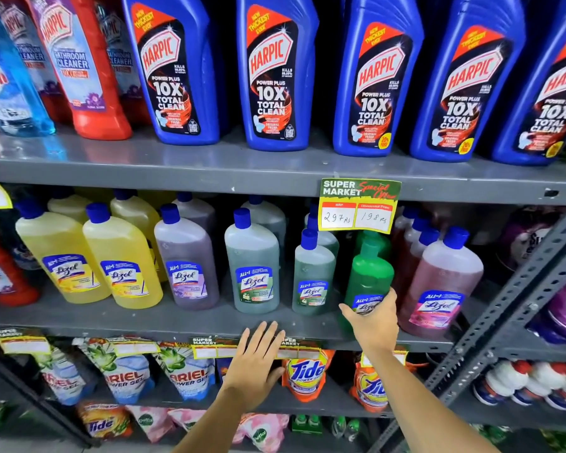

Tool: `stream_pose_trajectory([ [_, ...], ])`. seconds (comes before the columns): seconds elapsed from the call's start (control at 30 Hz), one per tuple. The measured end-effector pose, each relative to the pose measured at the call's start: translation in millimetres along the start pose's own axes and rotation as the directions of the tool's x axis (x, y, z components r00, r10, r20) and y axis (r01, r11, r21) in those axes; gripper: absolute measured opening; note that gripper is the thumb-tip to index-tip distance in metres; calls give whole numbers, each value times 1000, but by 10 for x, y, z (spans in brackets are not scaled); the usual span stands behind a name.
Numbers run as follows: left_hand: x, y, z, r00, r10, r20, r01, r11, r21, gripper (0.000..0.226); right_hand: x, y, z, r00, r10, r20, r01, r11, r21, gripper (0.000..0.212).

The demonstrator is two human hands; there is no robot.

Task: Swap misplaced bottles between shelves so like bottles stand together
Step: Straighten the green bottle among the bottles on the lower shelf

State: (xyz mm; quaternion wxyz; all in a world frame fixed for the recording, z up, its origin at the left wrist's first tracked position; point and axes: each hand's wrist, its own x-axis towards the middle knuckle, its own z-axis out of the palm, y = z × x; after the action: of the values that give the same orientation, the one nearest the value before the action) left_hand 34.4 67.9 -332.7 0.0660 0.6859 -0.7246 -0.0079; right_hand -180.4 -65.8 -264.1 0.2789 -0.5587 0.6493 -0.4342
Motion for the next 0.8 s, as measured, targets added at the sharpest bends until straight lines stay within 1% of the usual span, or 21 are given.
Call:
stream_pose_trajectory([
  [0.27,14,-25,51,1000,12,-24,-12,1000,-7,65,181,49,32,1000,-8,-17,8,1000,19,92],
  [0.47,6,-30,62,999,16,-33,-16,1000,-6,65,294,56,30,1000,3,12,-3,1000,4,87],
  [0.6,5,-17,63,1000,8,-26,-8,1000,10,65,328,81,12,999,-12,51,13,1000,-7,88],
  [0.8,8,0,64,999,-2,-34,3,999,35,65,289,84,12,999,-13,30,13,1000,-12,90],
])
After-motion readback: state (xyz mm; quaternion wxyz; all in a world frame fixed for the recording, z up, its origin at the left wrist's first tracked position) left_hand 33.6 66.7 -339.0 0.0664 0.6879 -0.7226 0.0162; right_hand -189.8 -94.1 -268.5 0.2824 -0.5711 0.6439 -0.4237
